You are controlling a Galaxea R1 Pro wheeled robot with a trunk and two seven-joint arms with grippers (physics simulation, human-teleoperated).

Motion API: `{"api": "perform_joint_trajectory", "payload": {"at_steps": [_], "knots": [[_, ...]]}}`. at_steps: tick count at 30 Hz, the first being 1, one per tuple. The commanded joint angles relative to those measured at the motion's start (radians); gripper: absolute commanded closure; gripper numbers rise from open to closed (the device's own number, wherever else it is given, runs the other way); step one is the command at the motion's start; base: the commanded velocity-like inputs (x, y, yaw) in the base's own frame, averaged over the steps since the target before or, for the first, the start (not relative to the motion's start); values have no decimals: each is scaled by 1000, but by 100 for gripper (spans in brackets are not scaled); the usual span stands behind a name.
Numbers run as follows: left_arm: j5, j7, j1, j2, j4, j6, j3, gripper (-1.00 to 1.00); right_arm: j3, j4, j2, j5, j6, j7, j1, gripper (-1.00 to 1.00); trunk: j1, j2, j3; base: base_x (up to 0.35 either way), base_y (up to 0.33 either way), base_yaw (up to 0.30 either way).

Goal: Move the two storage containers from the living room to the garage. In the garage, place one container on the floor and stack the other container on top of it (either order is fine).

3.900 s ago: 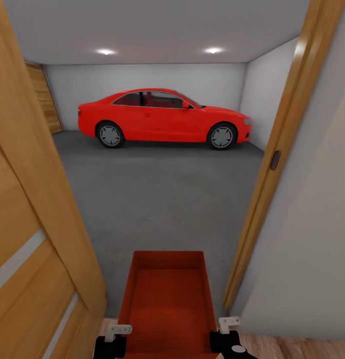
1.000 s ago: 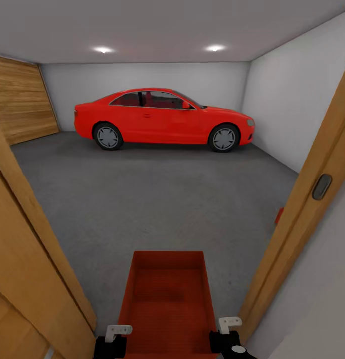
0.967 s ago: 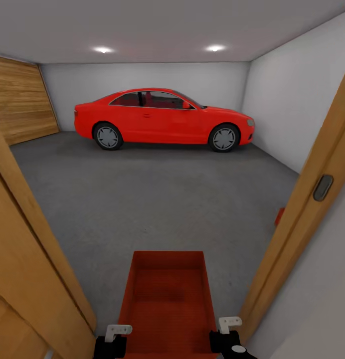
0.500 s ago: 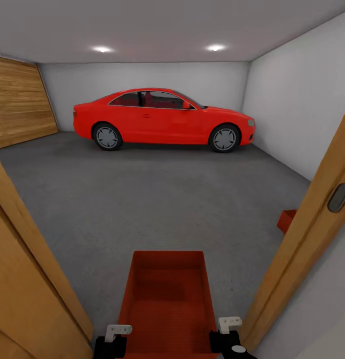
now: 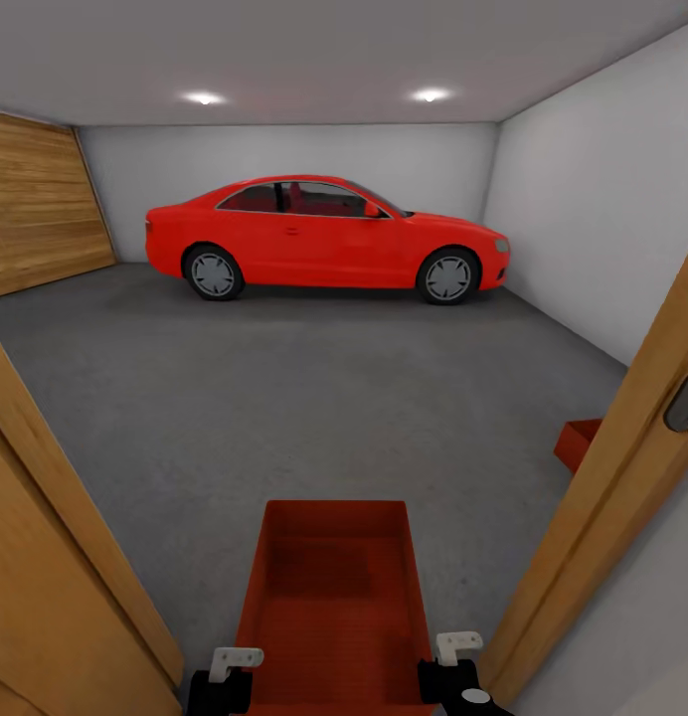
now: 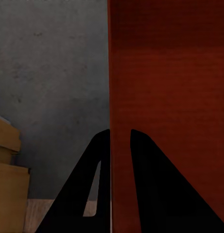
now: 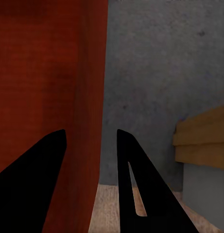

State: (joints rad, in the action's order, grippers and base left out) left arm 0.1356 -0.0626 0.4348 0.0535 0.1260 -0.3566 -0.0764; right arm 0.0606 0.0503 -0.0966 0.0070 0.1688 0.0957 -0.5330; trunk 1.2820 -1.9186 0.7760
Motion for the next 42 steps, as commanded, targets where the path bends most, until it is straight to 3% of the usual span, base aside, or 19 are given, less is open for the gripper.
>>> {"api": "perform_joint_trajectory", "payload": {"at_steps": [1,42], "knots": [[9,-14,1,0,0,-4,-28,100,-1,-1,0,-3,3,9,-1,100,0,0,1,0,0,0],[9,-14,1,0,0,-4,-28,100,-1,-1,0,-2,3,9,-1,100,0,0,1,44,27,0]]}}
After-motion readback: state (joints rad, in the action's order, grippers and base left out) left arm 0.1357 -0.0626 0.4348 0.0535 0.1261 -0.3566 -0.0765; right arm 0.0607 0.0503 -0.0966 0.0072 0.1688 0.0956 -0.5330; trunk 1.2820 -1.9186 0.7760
